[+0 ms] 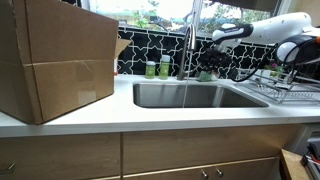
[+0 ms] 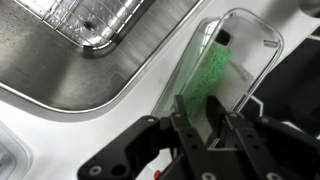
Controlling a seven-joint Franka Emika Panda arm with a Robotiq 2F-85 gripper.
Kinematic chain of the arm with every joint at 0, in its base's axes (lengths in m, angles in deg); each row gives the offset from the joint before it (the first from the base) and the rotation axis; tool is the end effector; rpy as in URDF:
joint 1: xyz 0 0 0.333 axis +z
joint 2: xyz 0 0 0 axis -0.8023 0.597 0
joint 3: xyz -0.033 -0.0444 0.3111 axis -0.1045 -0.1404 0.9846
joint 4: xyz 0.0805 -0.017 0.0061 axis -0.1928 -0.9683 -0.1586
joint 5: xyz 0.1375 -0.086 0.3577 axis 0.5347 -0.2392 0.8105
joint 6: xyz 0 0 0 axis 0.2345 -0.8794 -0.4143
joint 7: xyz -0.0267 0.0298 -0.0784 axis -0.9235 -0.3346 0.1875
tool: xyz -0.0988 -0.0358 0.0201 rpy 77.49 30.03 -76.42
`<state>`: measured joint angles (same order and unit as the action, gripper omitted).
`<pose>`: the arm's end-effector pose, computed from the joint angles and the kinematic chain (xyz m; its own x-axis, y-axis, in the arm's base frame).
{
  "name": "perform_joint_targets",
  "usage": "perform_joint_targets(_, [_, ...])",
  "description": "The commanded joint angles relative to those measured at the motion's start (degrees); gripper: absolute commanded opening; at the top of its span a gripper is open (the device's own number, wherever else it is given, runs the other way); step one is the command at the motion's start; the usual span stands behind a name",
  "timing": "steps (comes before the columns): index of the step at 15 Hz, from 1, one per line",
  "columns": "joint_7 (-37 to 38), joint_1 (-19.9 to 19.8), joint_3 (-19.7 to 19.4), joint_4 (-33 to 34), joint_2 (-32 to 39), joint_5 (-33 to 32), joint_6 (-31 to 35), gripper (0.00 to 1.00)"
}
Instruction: Open the tap using the faucet, remove the green sponge from the sponge holder and wet it on the tap before putting it in the sponge holder
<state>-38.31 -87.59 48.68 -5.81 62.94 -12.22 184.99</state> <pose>0.6015 -0.5304 0.4140 -0.0592 -0.9919 0.1125 -0.9753 0.0334 -0.2186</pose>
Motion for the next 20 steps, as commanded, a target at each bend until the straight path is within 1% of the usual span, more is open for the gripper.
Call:
perform_joint_targets(1, [-0.4, -2.2, 2.5, 4.9, 2.9, -1.2, -2.2, 0.10])
perform_joint_targets(2, [-0.5, -2.4, 2.8, 5.3, 3.1, -1.4, -2.4, 0.08])
perform_joint_targets(3, [-0.5, -2.6, 3.1, 5.8, 3.3, -1.4, -2.7, 0.00])
perform_joint_targets(4, [-0.5, -2.8, 3.5, 6.1, 3.5, -1.4, -2.8, 0.00])
perform_joint_targets(5, [-1.0, -2.2, 2.2, 5.1, 3.0, -0.3, -2.3, 0.00])
perform_joint_targets(6, [-1.1, -2.2, 2.3, 5.0, 2.8, -0.3, -2.5, 0.03])
perform_joint_targets(7, [-1.4, -2.2, 2.4, 4.9, 2.5, -0.2, -2.6, 0.03])
perform_joint_targets(8, [-1.5, -2.1, 2.4, 4.2, 1.6, -0.2, -3.2, 0.00])
perform_joint_targets(12, [-6.9, -1.6, 2.5, 1.7, -2.6, -0.5, -3.9, 0.01])
perform_joint_targets(15, [-10.6, -1.0, 1.7, 0.5, -5.2, -1.2, -2.5, 0.01])
perform_joint_targets(20, [-11.5, -1.5, 1.9, 1.4, -4.7, -0.3, -1.4, 0.01])
